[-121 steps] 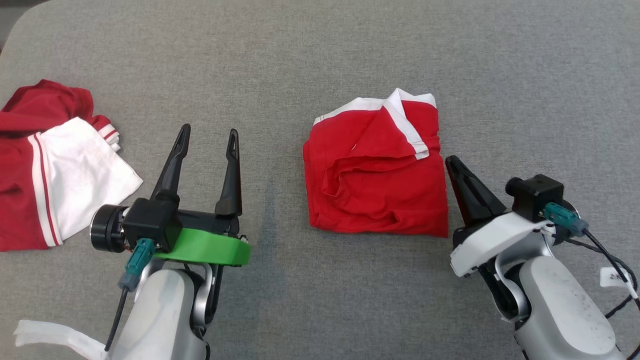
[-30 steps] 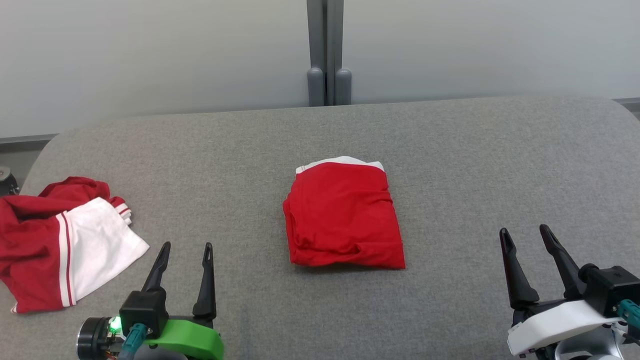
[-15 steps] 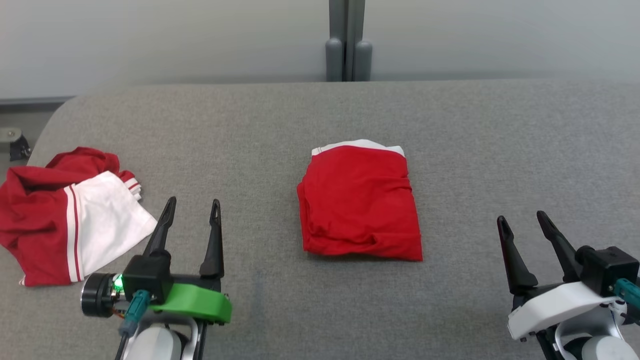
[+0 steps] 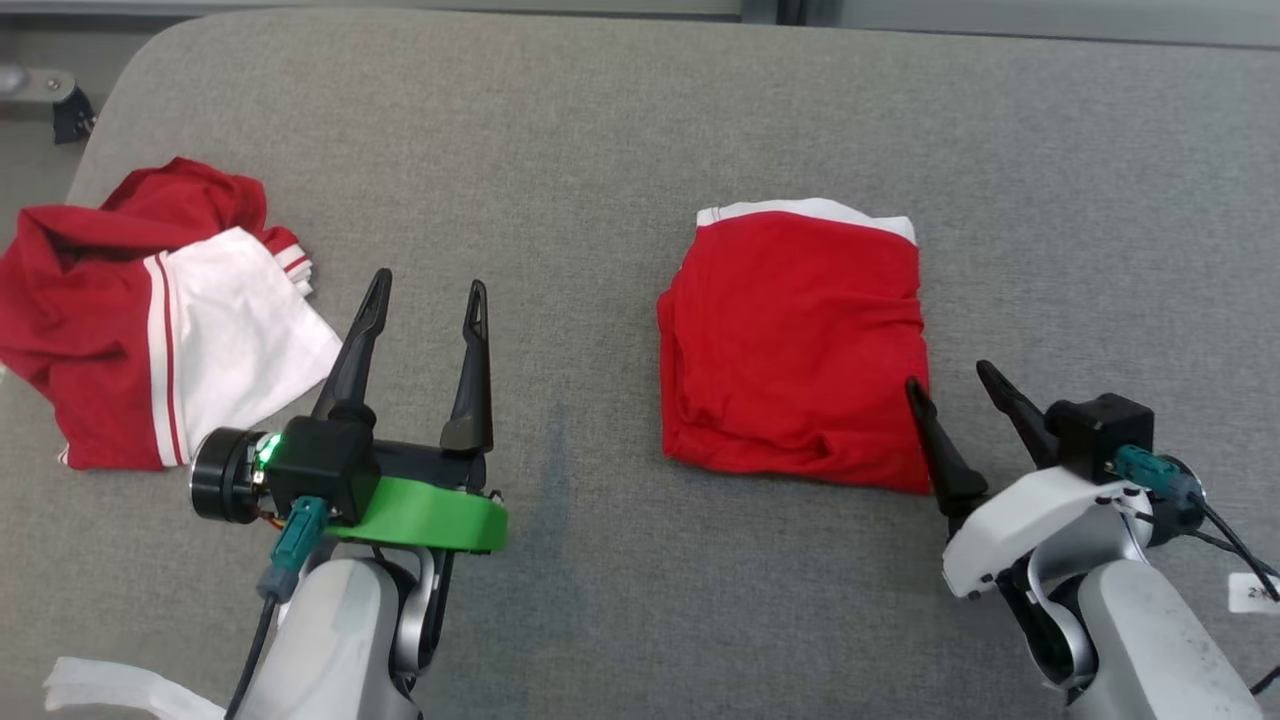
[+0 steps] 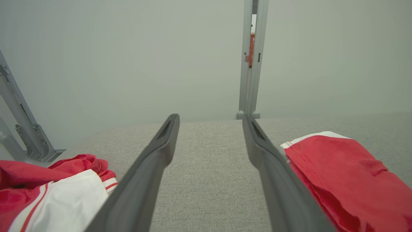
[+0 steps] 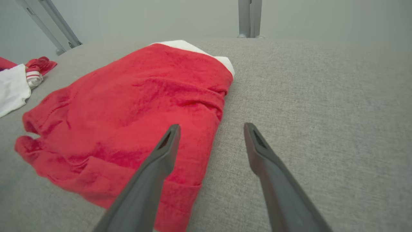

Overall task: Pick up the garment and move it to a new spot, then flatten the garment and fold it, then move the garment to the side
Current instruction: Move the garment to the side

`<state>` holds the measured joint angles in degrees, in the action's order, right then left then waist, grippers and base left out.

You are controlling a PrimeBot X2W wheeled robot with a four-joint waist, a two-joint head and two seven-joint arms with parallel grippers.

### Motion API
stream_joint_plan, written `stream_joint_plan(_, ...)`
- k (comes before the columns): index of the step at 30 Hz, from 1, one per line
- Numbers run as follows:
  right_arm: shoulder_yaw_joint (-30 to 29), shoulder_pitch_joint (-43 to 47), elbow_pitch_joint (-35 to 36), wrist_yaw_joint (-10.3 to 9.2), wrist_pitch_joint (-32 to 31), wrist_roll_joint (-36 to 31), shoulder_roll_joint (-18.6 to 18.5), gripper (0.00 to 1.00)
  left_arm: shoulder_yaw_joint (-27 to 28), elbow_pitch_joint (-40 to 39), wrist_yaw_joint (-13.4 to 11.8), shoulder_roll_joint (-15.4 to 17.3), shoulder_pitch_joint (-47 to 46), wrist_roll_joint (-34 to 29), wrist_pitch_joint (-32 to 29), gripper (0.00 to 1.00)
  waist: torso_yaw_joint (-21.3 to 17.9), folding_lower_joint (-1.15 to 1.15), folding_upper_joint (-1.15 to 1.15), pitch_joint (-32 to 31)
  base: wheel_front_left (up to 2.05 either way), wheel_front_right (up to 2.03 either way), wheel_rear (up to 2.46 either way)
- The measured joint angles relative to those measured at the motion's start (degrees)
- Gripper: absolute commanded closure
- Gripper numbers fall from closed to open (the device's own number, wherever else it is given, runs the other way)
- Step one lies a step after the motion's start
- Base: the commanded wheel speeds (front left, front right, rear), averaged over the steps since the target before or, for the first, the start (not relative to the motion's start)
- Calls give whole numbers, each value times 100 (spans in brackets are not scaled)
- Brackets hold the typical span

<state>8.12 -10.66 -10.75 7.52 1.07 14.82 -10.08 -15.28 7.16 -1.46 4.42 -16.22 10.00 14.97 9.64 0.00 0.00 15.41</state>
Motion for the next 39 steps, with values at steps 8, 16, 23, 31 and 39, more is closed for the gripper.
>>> stream_joint_plan(8, 142, -575, -1127, 0, 51, 208, 74, 43, 29, -58, 19, -66, -83, -47, 5, 0, 275, 0, 0, 334, 0, 0, 0)
stream_joint_plan(16, 555, -843, -1389, 3, 302, 494, 16, 100, 123, -110, 55, -97, -73, -81, 7, 0, 145, 0, 0, 366, 0, 0, 0)
stream_joint_plan(23, 914, -1064, -1481, 5, 569, 686, -183, 100, 200, -224, 89, 5, -53, -236, 7, 0, -279, 0, 0, 379, 0, 0, 0)
stream_joint_plan(31, 1132, -1616, -1841, 3, 676, 1082, -1082, 100, 36, -509, 151, 86, -260, -380, -34, 0, -986, 0, 0, 530, 0, 0, 0)
stream_joint_plan(39, 1288, -2647, -2590, 3, 821, 1437, -1906, 100, -141, -883, 305, 303, -610, -564, -291, 0, -1633, 0, 0, 1004, 0, 0, 0)
